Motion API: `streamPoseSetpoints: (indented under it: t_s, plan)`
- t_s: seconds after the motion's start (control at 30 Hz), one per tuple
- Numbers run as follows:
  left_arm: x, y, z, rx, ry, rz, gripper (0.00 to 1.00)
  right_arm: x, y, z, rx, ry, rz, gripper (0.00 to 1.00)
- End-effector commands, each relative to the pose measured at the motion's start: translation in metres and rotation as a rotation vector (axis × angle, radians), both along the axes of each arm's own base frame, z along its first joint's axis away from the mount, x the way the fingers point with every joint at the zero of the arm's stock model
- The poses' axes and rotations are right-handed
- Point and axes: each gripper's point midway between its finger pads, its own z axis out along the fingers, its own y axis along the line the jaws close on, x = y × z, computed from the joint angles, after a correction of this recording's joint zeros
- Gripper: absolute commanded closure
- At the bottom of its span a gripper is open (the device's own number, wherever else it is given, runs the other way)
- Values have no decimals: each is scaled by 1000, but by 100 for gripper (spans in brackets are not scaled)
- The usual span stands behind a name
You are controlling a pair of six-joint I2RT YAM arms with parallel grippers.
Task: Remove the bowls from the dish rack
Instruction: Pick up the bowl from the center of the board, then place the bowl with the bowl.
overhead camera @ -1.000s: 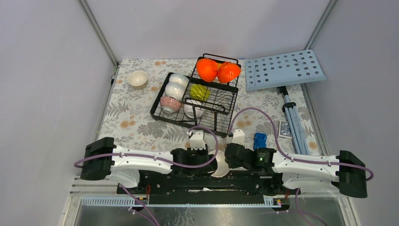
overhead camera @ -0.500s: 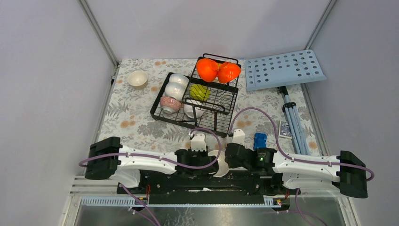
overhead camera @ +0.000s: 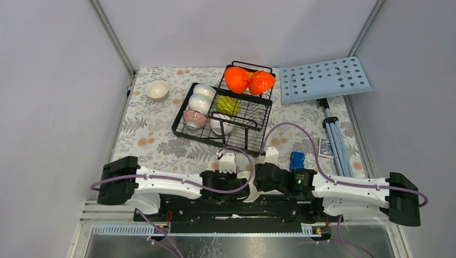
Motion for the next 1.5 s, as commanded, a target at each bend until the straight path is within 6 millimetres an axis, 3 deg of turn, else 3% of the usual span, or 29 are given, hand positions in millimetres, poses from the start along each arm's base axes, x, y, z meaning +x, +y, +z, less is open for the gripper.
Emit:
streamPoseSetpoints:
  t_s: [0.0,0.1,0.23,0.37,0.57,0.77,0.9,1.03,1.23,1.47]
  plan:
    - [5,-4,16,-55,-28,8,100,3,30,37,159,-36,35,46]
    - [11,2,29,-67,-69,9,100,0,26,46,178,-44,52,23]
    - [26,22,53,-47,-155,36,100,0,14,64,201,-89,71,15]
    - [46,50,86,-44,-238,73,100,-2,3,78,273,-153,105,14]
    - [71,101,130,-46,-324,163,100,-9,-7,75,373,-180,119,15]
    - [100,159,159,29,-387,301,100,-17,3,68,406,-163,176,15]
    - [118,194,189,32,-431,412,100,-23,12,58,369,-134,233,16]
    - [136,219,212,65,-468,482,100,-27,20,47,357,-110,271,16]
    - [183,258,239,35,-485,618,100,-34,30,38,371,-81,318,17]
    - [258,299,245,-150,-454,801,100,-40,34,25,393,-64,345,19]
